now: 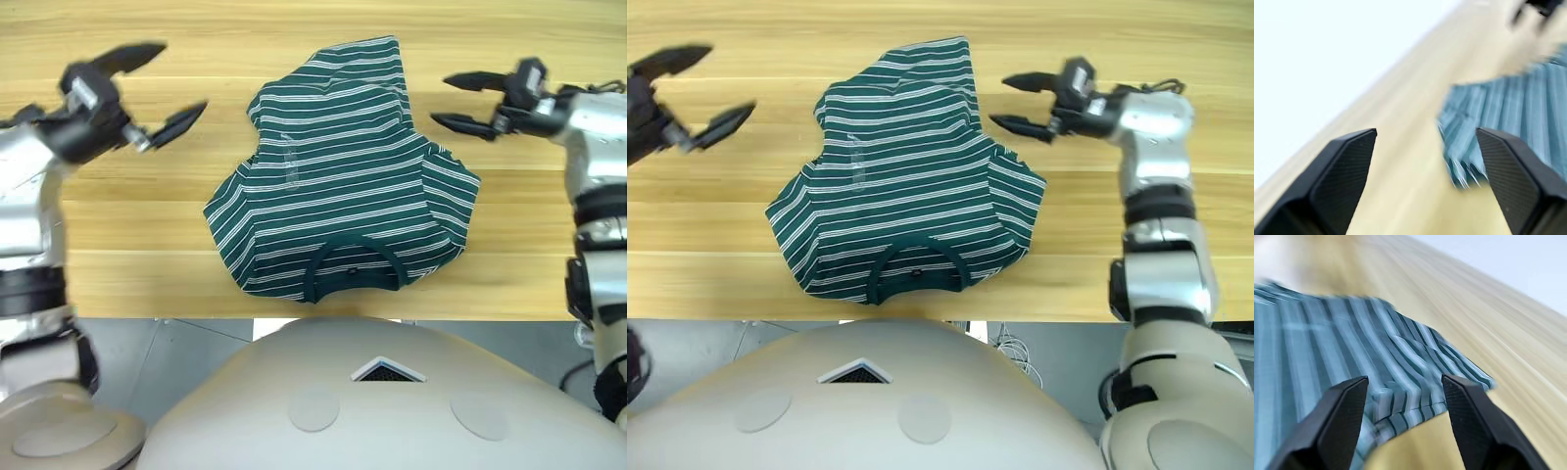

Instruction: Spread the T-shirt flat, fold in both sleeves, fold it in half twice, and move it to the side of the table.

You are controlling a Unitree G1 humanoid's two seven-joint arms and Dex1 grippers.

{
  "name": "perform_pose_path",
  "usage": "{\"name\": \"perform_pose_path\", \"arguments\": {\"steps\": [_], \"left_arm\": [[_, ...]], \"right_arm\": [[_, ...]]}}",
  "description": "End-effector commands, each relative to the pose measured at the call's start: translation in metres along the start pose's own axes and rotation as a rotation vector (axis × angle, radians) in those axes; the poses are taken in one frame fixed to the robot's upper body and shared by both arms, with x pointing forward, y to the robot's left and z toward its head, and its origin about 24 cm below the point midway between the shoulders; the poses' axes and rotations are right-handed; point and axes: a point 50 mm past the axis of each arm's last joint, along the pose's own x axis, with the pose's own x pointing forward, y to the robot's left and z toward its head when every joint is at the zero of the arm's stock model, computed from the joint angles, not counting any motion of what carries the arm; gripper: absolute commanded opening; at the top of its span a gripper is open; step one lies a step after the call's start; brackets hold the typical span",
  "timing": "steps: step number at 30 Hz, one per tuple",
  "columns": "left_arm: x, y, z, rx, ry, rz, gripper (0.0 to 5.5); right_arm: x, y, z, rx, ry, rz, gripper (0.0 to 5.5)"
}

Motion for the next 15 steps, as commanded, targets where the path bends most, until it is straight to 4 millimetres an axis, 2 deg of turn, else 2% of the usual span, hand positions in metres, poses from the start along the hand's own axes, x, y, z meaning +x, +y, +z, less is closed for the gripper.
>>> {"name": "perform_pose_path", "arguments": {"steps": [1, 2, 4, 6, 10, 13, 15], "left_arm": [[0.082, -0.057, -0.011, -0.004, 0.049, -0.007, 3.64], [0.099, -0.076, -0.014, 0.050, 0.069, -0.041, 3.64], [0.116, -0.103, -0.021, 0.145, 0.102, -0.104, 3.64], [0.121, -0.124, -0.034, 0.196, 0.144, -0.159, 3.64], [0.110, -0.135, -0.062, 0.205, 0.240, -0.183, 3.64], [0.093, -0.143, -0.077, 0.162, 0.302, -0.214, 3.64], [0.082, -0.156, -0.081, 0.038, 0.332, -0.239, 3.64]], "right_arm": [[0.057, -0.013, 0.027, -0.056, 0.088, -0.116, 2.81], [0.069, -0.015, 0.034, -0.070, 0.120, -0.175, 2.81], [0.085, -0.017, 0.043, -0.088, 0.157, -0.272, 2.81], [0.097, -0.015, 0.045, -0.099, 0.193, -0.342, 2.81], [0.104, -0.007, 0.033, -0.201, 0.329, -0.379, 2.81], [0.102, 0.005, 0.011, -0.235, 0.458, -0.315, 2.81], [0.101, 0.013, -0.003, -0.251, 0.518, -0.277, 2.81]]}}
